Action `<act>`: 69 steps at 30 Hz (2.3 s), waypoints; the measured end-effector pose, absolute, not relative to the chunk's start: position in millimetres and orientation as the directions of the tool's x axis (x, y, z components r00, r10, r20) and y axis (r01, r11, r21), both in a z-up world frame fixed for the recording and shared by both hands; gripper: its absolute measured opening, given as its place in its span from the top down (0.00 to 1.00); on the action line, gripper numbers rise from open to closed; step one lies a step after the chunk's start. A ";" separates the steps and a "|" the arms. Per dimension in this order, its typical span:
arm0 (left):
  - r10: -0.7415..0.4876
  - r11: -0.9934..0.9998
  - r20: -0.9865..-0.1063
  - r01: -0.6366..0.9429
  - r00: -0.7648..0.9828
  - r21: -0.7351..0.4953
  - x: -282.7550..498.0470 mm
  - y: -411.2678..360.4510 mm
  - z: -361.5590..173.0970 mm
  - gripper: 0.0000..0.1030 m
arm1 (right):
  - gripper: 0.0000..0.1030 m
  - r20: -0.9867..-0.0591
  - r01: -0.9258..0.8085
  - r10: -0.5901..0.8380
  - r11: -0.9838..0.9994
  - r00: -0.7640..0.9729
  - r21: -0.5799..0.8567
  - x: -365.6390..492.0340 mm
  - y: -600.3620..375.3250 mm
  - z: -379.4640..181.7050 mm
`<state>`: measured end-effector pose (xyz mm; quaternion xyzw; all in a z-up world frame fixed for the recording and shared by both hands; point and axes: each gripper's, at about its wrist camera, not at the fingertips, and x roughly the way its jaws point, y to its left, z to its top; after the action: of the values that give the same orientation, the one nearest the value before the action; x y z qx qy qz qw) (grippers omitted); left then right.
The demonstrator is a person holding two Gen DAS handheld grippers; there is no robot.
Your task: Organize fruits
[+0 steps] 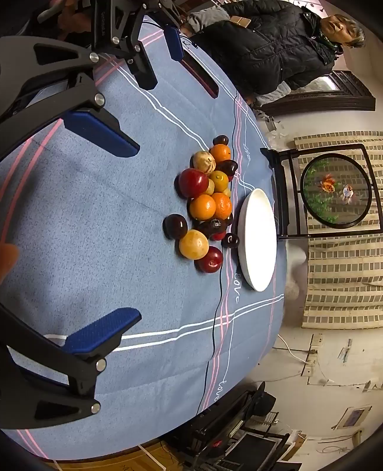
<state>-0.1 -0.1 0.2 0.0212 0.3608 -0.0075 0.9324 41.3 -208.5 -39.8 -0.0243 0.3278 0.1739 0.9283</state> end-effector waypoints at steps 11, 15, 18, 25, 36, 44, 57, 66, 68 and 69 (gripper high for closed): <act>-0.003 0.999 -0.670 0.031 0.742 0.030 -0.6 -0.8 -0.3 0.02 | 0.01 -0.614 -0.332 0.300 0.941 0.730 0.065 45.9 -209.5 -36.0; -0.004 0.999 -0.675 0.039 0.737 0.038 2.7 -3.4 -1.0 0.02 | 0.01 -0.612 -0.334 0.303 0.940 0.731 0.067 40.4 -207.6 -36.8; -0.006 0.998 -0.678 0.045 0.735 0.040 3.8 -5.3 -1.4 0.02 | 0.01 -0.611 -0.331 0.304 0.941 0.730 0.072 40.5 -211.6 -38.3; -0.006 0.998 -0.678 0.051 0.735 0.046 4.4 -8.4 -1.7 0.02 | 0.01 -0.613 -0.332 0.305 0.941 0.729 0.074 39.7 -214.3 -37.1; -0.004 0.998 -0.680 0.051 0.734 0.049 5.2 -8.2 -1.8 0.02 | 0.01 -0.613 -0.328 0.301 0.942 0.730 0.072 39.0 -214.7 -38.0; -0.004 0.998 -0.679 0.048 0.734 0.046 5.5 -7.6 -1.6 0.02 | 0.01 -0.614 -0.332 0.304 0.940 0.728 0.071 38.7 -213.8 -38.8; -0.004 0.998 -0.679 0.048 0.734 0.046 5.1 -7.0 -1.7 0.02 | 0.01 -0.613 -0.333 0.304 0.940 0.729 0.071 38.6 -213.4 -39.0; -0.005 0.998 -0.679 0.046 0.734 0.043 4.7 -5.3 -1.8 0.02 | 0.01 -0.612 -0.334 0.305 0.940 0.730 0.070 38.2 -212.0 -38.4; -0.004 0.998 -0.680 0.046 0.733 0.044 4.8 -5.5 -1.7 0.02 | 0.01 -0.612 -0.335 0.306 0.940 0.729 0.070 38.3 -212.0 -38.5; -0.004 0.998 -0.680 0.047 0.734 0.044 4.7 -5.5 -1.8 0.02 | 0.01 -0.612 -0.335 0.306 0.940 0.729 0.071 38.4 -211.9 -38.5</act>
<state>4.7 -5.5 -1.8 0.0289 0.3647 -0.0137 0.9306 38.4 -211.9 -38.5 -0.0222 0.3251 0.1721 0.9296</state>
